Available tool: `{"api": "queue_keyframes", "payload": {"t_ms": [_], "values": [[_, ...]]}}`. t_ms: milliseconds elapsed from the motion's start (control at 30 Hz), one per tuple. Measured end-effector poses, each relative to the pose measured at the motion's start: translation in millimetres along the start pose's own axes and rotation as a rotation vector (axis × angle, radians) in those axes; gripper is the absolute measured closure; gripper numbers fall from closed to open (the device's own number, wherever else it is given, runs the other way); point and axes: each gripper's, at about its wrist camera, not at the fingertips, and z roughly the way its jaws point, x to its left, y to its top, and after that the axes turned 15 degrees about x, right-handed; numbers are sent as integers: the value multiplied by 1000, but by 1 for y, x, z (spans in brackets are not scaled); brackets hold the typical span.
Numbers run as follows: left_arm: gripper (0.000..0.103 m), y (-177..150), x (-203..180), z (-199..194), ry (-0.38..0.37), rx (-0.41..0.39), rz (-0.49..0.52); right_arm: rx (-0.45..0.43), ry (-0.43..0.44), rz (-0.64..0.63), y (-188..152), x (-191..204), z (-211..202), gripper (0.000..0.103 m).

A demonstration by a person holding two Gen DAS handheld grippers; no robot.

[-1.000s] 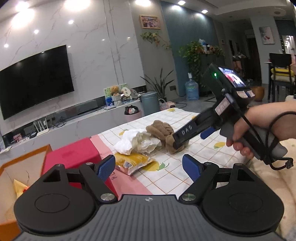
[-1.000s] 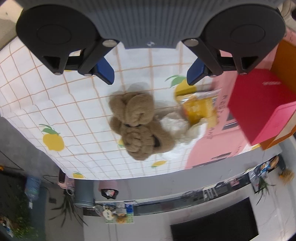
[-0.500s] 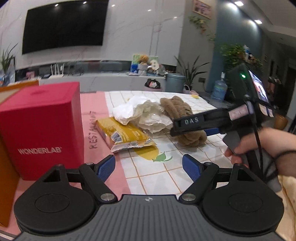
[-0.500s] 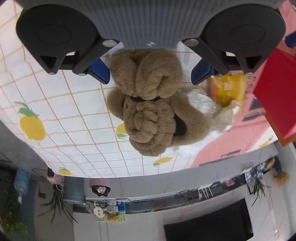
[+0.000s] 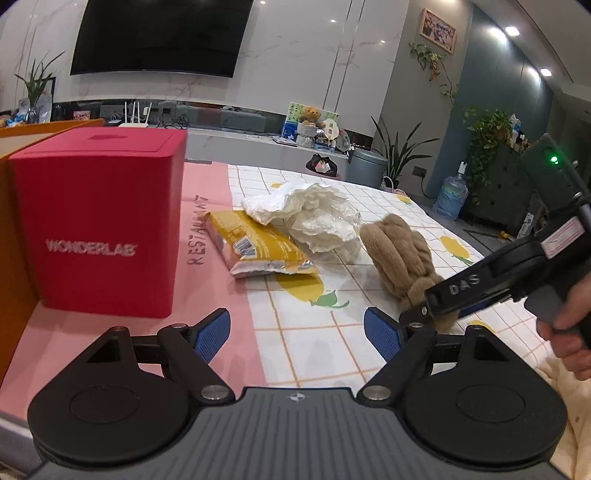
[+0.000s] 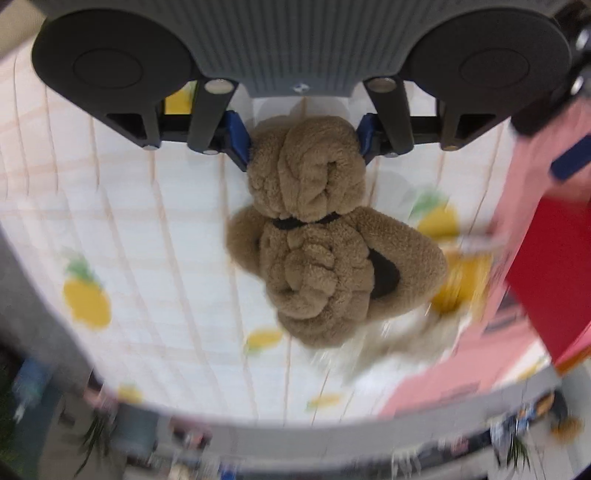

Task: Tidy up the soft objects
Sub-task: 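Lower the right gripper onto the brown plush bear and grasp it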

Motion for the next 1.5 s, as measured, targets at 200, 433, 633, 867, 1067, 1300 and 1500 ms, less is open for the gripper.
{"api": "queue_keyframes", "payload": {"t_ms": [200, 433, 633, 867, 1067, 1300, 1500], "values": [[7, 2, 2, -13, 22, -50, 71, -28, 48, -17, -4, 8, -7, 6], [7, 15, 9, -4, -39, 18, 4, -103, -31, -27, 15, 11, 6, 4], [7, 26, -10, 11, -15, 41, 23, -97, -14, -30, 23, 8, 20, 3], [7, 47, -33, 41, 130, 97, -3, -83, -23, -124, 21, 4, 22, 8], [7, 66, -44, 61, 234, 95, 26, -10, -28, -166, 26, -4, 17, 18], [7, 103, -45, 79, 251, 225, 0, 21, -34, -155, 24, -24, 6, 42], [7, 136, -36, 99, 211, 297, -55, 9, -34, -156, 21, -26, 6, 42]]}}
